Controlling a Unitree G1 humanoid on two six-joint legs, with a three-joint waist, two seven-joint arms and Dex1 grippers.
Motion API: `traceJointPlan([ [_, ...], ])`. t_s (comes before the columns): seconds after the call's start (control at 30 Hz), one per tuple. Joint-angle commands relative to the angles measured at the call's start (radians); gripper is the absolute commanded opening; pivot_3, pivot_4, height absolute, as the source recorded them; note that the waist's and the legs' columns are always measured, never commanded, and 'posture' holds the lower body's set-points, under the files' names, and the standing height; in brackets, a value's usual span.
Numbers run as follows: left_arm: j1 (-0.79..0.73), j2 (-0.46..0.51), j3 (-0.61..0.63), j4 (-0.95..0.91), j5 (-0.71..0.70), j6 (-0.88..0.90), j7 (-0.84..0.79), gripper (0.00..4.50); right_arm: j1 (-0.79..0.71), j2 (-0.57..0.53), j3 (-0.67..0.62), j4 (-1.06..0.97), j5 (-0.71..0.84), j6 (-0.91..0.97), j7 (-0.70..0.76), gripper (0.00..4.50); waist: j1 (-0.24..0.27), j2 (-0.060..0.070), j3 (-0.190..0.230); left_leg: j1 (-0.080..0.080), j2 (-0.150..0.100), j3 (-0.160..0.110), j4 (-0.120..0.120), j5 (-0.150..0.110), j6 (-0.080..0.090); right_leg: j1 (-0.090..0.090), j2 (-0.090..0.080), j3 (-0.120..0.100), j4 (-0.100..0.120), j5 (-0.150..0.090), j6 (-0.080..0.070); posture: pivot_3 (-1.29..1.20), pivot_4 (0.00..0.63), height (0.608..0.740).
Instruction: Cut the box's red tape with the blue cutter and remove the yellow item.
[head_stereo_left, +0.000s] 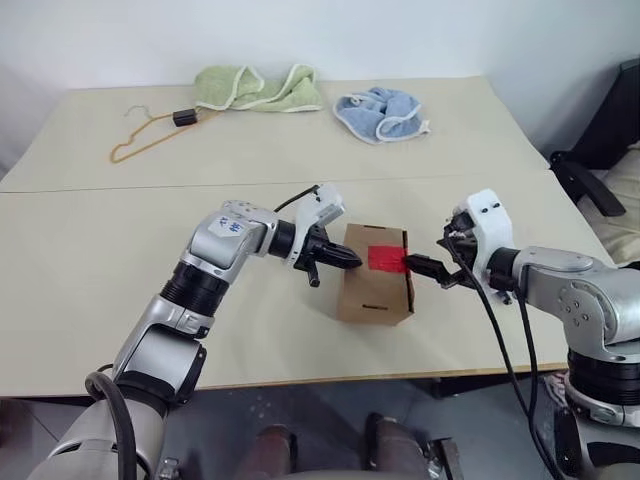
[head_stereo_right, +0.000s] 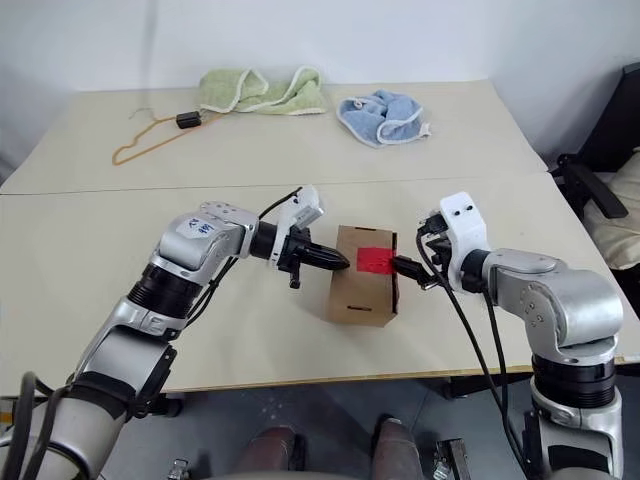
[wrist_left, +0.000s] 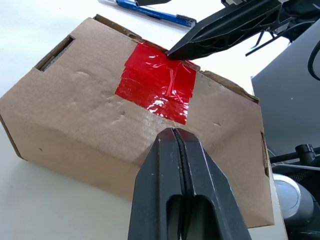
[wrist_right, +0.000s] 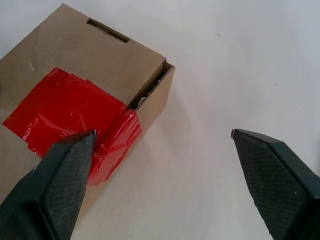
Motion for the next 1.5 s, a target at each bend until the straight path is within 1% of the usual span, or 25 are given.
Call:
traceJointPlan([
  [0.03,0.030,0.009,-0.008,-0.027,-0.004,0.021,-0.006,0.00,0.064,-0.044,0.038,0.075,-0.026,0.026,-0.006,4.47,0.001,0.000,-0.001,0.001,0.000,0.000,0.000,0.000,0.000,0.001,0.000,0.000,0.000,0.000,0.000,0.00,0.150,0.740],
  [0.2,0.041,0.010,-0.008,-0.044,-0.008,0.033,-0.006,0.00,0.054,-0.061,0.048,0.078,-0.020,0.012,0.001,4.47,0.003,-0.001,-0.001,0.003,0.000,-0.001,0.000,0.000,0.001,0.005,0.000,-0.001,-0.002,0.000,0.000,0.00,0.150,0.740],
  [0.3,0.043,0.010,-0.008,-0.046,-0.006,0.034,-0.004,0.00,0.014,-0.053,0.038,0.055,-0.001,0.036,-0.001,4.47,0.001,-0.001,-0.001,0.010,0.000,-0.001,-0.002,-0.001,0.002,0.012,0.000,-0.001,-0.006,0.000,0.000,0.00,0.150,0.740],
  [0.4,0.046,0.011,-0.010,-0.047,-0.004,0.031,-0.009,0.00,-0.018,-0.045,0.045,0.026,0.006,0.064,-0.010,4.47,-0.004,0.000,-0.001,0.010,0.000,0.000,-0.002,-0.002,0.002,0.011,0.000,0.000,-0.006,0.000,0.000,0.00,0.150,0.740],
  [0.53,0.047,0.011,-0.025,-0.040,0.002,0.016,-0.023,0.00,-0.074,-0.002,0.021,-0.016,0.029,0.130,-0.028,4.47,-0.004,0.000,-0.001,0.010,0.001,0.000,-0.002,-0.002,0.002,0.011,0.000,-0.001,-0.006,0.000,0.000,0.00,0.150,0.740],
  [0.63,0.050,0.008,-0.041,-0.036,0.005,0.005,-0.038,0.00,-0.047,-0.011,0.037,-0.031,0.025,0.128,-0.027,4.47,-0.004,0.000,-0.001,0.009,0.000,-0.001,-0.002,-0.002,0.002,0.010,0.000,-0.001,-0.006,0.000,0.000,0.00,0.150,0.740],
  [0.87,0.058,0.013,-0.053,-0.051,0.007,0.004,-0.048,0.00,0.057,-0.101,0.086,-0.008,0.005,0.042,0.014,4.47,-0.002,0.000,-0.001,0.009,0.000,0.000,-0.002,-0.003,0.003,0.010,0.000,-0.001,-0.007,0.000,0.000,0.00,0.150,0.740],
  [1.0,0.076,0.034,-0.052,-0.077,0.006,0.014,-0.052,0.00,0.132,-0.203,0.130,0.007,0.003,-0.048,0.094,4.47,-0.002,0.000,0.000,0.009,0.000,0.000,-0.003,-0.004,0.004,0.010,0.000,-0.001,-0.008,0.000,0.000,0.00,0.150,0.740],
  [1.13,0.088,0.043,-0.049,-0.098,0.001,0.025,-0.046,0.00,0.169,-0.271,0.170,0.061,-0.023,-0.129,0.142,4.47,-0.004,0.000,-0.001,0.009,0.000,0.000,-0.002,-0.004,0.004,0.011,0.000,-0.001,-0.009,0.000,0.000,0.00,0.150,0.740],
  [1.23,0.098,0.046,-0.043,-0.114,-0.001,0.037,-0.038,0.00,0.172,-0.296,0.197,0.128,-0.049,-0.195,0.171,4.47,-0.005,0.000,-0.001,0.010,0.000,0.000,-0.002,-0.004,0.004,0.012,0.000,-0.001,-0.009,0.000,0.000,0.00,0.150,0.740],
  [1.33,0.102,0.047,-0.039,-0.121,-0.001,0.043,-0.032,0.00,0.168,-0.306,0.213,0.147,-0.060,-0.228,0.195,4.47,-0.005,0.000,-0.001,0.011,0.001,0.000,-0.002,-0.004,0.004,0.014,0.000,-0.001,-0.011,0.001,0.001,0.00,0.150,0.740],
  [1.5,0.108,0.049,-0.034,-0.129,-0.003,0.054,-0.022,0.00,0.192,-0.349,0.227,0.096,-0.055,-0.280,0.268,4.47,-0.004,0.000,-0.001,0.012,0.001,0.000,-0.002,-0.004,0.004,0.015,0.000,-0.001,-0.011,0.001,0.002,0.00,0.150,0.740],
])
